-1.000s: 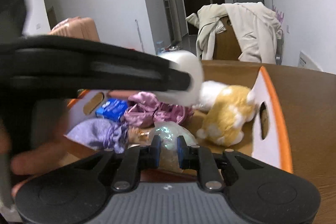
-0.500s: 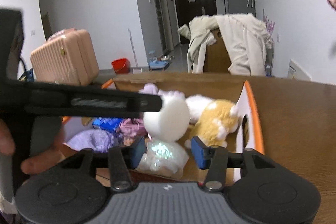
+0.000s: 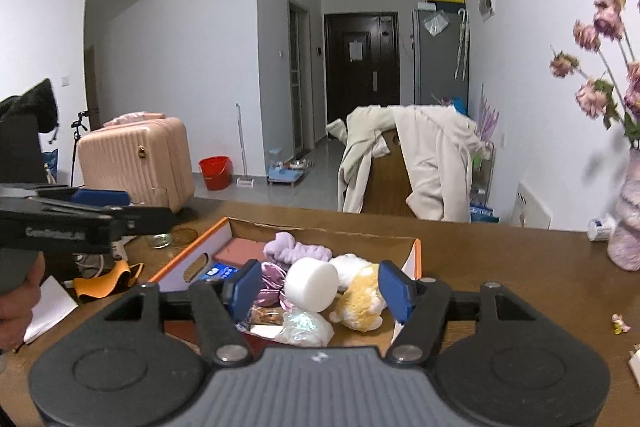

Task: Organize soft objects
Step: 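Open both grippers and release the roll and bag in the box, then withdraw both grippers and reach toward the light-blue plush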

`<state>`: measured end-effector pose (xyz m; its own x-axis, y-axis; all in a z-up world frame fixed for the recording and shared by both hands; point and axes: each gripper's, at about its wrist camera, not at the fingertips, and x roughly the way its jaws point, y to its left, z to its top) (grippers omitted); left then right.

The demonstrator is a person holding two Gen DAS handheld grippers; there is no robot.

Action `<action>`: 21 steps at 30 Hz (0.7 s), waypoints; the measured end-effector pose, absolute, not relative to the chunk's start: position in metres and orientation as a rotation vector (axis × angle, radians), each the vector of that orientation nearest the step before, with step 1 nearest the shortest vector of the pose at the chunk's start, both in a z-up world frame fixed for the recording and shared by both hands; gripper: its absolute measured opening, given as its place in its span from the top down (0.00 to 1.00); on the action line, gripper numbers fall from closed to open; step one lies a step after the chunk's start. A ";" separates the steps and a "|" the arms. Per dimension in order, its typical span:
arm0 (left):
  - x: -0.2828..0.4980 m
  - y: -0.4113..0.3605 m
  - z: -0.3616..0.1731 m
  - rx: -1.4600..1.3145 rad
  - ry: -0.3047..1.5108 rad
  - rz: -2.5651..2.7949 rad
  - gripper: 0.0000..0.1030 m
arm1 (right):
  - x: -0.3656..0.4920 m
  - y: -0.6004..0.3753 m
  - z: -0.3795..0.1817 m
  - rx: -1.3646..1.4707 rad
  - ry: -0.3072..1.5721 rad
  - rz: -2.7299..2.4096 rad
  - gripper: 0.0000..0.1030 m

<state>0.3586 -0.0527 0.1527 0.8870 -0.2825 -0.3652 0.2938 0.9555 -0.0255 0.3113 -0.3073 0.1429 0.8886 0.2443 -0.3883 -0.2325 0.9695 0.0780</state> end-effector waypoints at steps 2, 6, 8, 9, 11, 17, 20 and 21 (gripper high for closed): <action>0.341 -0.050 0.153 0.035 0.346 -0.257 0.05 | 0.298 -0.308 0.147 0.027 0.389 0.242 0.26; 0.301 -0.047 0.151 0.037 0.299 -0.224 0.02 | 0.268 -0.310 0.147 0.043 0.327 0.235 0.13; 0.281 -0.046 0.146 0.022 0.285 -0.223 0.00 | 0.252 -0.312 0.142 0.059 0.317 0.233 0.13; 0.270 -0.046 0.141 0.018 0.285 -0.226 0.00 | 0.245 -0.312 0.140 0.065 0.315 0.232 0.13; 0.251 -0.045 0.131 0.006 0.287 -0.222 0.00 | 0.226 -0.313 0.131 0.069 0.307 0.231 0.13; 0.178 -0.039 0.084 -0.026 0.316 -0.180 0.00 | 0.157 -0.318 0.093 0.094 0.347 0.277 0.13; 0.158 -0.039 0.064 -0.031 0.385 -0.193 0.00 | 0.134 -0.324 0.082 0.132 0.367 0.285 0.13; 0.157 -0.039 0.062 -0.024 0.396 -0.191 0.00 | 0.133 -0.324 0.082 0.135 0.369 0.288 0.13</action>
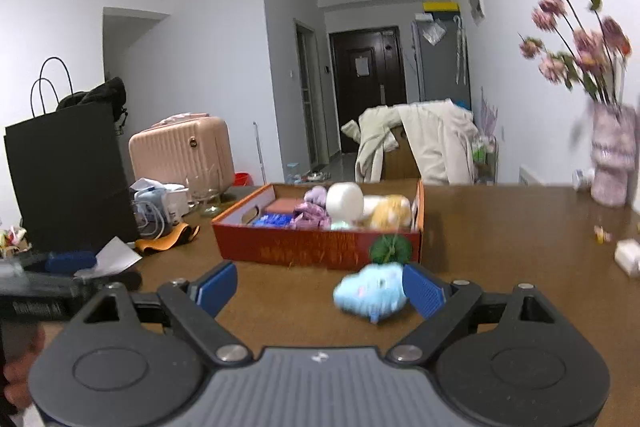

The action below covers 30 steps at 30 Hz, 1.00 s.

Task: Organize soft objects
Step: 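Withdraw both grippers and reach toward the light-blue plush, then close both grippers on the light-blue plush and lift it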

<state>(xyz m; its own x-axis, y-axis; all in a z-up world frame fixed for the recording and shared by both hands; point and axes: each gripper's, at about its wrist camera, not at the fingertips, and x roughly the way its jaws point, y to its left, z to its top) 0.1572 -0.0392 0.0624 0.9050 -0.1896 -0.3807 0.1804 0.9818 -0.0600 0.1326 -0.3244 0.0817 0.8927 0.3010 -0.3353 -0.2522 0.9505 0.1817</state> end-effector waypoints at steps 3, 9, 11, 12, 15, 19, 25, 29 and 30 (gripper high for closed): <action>0.159 -0.043 0.062 -0.015 0.393 -0.202 0.00 | 0.136 -0.327 0.081 0.121 0.360 0.276 0.13; 0.185 -0.059 0.060 -0.030 0.422 -0.250 0.00 | 0.168 -0.337 0.063 0.157 0.416 0.254 0.19; 0.196 -0.067 0.056 -0.037 0.434 -0.280 0.00 | 0.185 -0.341 0.056 0.172 0.437 0.250 0.23; 0.205 -0.072 0.055 -0.043 0.442 -0.297 0.00 | 0.193 -0.343 0.053 0.174 0.448 0.243 0.23; 0.230 -0.085 0.050 -0.078 0.471 -0.342 0.01 | 0.221 -0.347 0.042 0.172 0.479 0.223 0.28; 0.271 -0.107 0.039 -0.116 0.530 -0.416 0.03 | 0.260 -0.354 0.029 0.197 0.520 0.220 0.32; 0.326 -0.138 0.019 -0.138 0.646 -0.505 0.30 | 0.316 -0.371 0.006 0.324 0.579 0.245 0.44; 0.353 -0.145 0.003 -0.180 0.707 -0.531 0.45 | 0.338 -0.378 -0.010 0.390 0.612 0.264 0.53; 0.357 -0.146 0.000 -0.194 0.718 -0.534 0.48 | 0.342 -0.378 -0.013 0.399 0.621 0.270 0.56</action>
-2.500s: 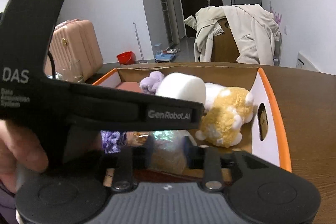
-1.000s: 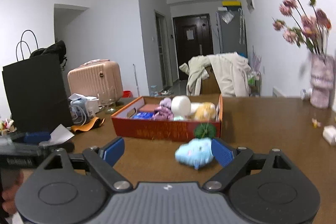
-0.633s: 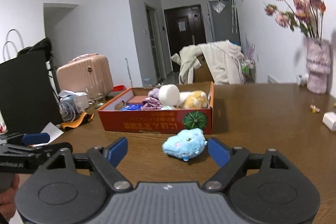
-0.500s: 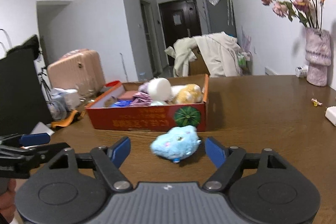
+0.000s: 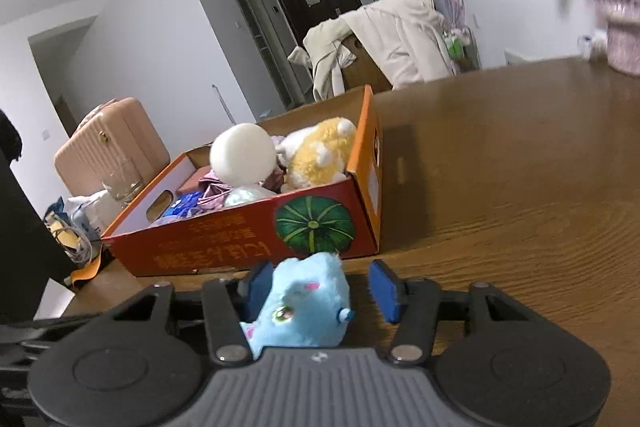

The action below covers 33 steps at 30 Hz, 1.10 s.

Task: Organize soft objects
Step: 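Close both grippers on the light-blue plush and lift it, then carry the light-blue plush with both grippers into the box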

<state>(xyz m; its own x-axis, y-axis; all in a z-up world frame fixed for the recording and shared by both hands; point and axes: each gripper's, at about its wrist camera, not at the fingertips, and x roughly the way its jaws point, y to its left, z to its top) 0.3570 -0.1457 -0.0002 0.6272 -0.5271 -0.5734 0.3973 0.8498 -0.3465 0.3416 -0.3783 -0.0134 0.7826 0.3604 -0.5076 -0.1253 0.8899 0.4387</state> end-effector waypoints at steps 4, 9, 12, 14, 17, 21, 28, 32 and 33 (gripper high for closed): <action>0.367 -0.145 -0.016 -0.239 0.753 -0.566 0.56 | 0.347 -0.379 -0.025 0.437 0.629 0.315 0.69; 0.366 -0.144 -0.018 -0.247 0.742 -0.586 0.59 | 0.345 -0.380 -0.029 0.445 0.617 0.324 0.72; 0.368 -0.142 -0.019 -0.264 0.747 -0.591 0.60 | 0.342 -0.375 -0.027 0.409 0.603 0.317 0.73; 0.369 -0.141 -0.019 -0.272 0.747 -0.592 0.60 | 0.341 -0.374 -0.026 0.398 0.597 0.314 0.73; 0.368 -0.140 -0.018 -0.281 0.745 -0.592 0.60 | 0.339 -0.377 -0.025 0.426 0.607 0.316 0.74; 0.341 -0.135 -0.002 -0.259 0.725 -0.603 0.62 | 0.310 -0.375 -0.010 0.448 0.596 0.313 0.75; 0.266 -0.115 0.028 -0.252 0.647 -0.658 0.64 | 0.229 -0.367 0.018 0.494 0.508 0.310 0.75; 0.252 -0.113 0.037 -0.256 0.623 -0.670 0.64 | 0.213 -0.363 0.031 0.455 0.480 0.295 0.75; 0.251 -0.113 0.040 -0.262 0.618 -0.672 0.64 | 0.210 -0.363 0.033 0.451 0.474 0.292 0.75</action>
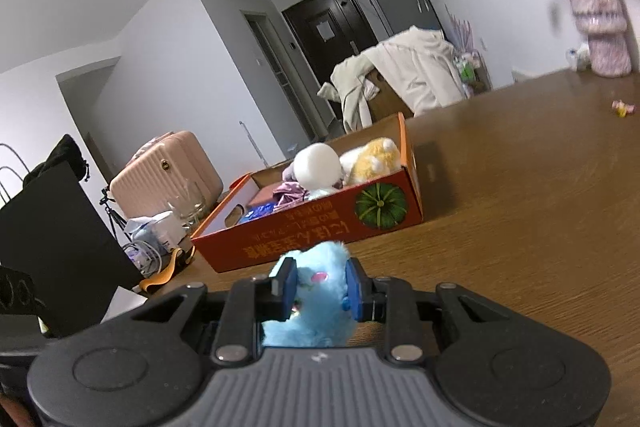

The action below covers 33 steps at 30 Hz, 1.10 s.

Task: Organize soft objects
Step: 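Carry the light-blue plush with both grippers into the box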

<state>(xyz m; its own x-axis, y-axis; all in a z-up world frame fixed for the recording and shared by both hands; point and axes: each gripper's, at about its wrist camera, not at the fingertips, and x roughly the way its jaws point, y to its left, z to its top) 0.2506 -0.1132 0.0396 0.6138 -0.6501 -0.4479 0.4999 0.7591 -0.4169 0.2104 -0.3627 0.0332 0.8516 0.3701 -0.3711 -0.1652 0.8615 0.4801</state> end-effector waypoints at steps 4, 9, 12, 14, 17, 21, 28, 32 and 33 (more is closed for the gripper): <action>0.260 -0.115 0.050 -0.273 0.593 -0.675 0.65 | 0.222 -0.367 0.047 0.441 0.449 0.292 0.75; 0.323 -0.123 0.078 -0.302 0.566 -0.683 0.65 | 0.280 -0.374 0.082 0.348 0.422 0.294 0.75; 0.373 -0.131 0.083 -0.310 0.570 -0.682 0.66 | 0.328 -0.375 0.094 0.305 0.437 0.275 0.75; 0.406 -0.136 0.081 -0.320 0.589 -0.669 0.66 | 0.362 -0.375 0.094 0.294 0.462 0.262 0.75; 0.444 -0.138 0.070 -0.329 0.632 -0.640 0.66 | 0.405 -0.371 0.085 0.275 0.513 0.248 0.75; 0.483 -0.139 0.043 -0.330 0.731 -0.598 0.69 | 0.446 -0.355 0.058 0.217 0.605 0.214 0.76; 0.475 -0.127 0.029 -0.241 0.715 -0.623 0.72 | 0.460 -0.321 0.037 0.050 0.678 0.208 0.85; 0.460 -0.117 0.043 -0.166 0.664 -0.591 0.72 | 0.467 -0.309 0.030 0.004 0.733 0.215 0.86; 0.456 -0.114 0.049 -0.153 0.651 -0.578 0.72 | 0.467 -0.308 0.029 -0.003 0.737 0.212 0.86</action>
<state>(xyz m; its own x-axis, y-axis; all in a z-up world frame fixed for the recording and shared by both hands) 0.4559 -0.1139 0.0490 0.6450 -0.5525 -0.5280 0.4592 0.8324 -0.3101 0.4672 -0.3079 0.0295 0.7202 0.1913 -0.6668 -0.1933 0.9785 0.0719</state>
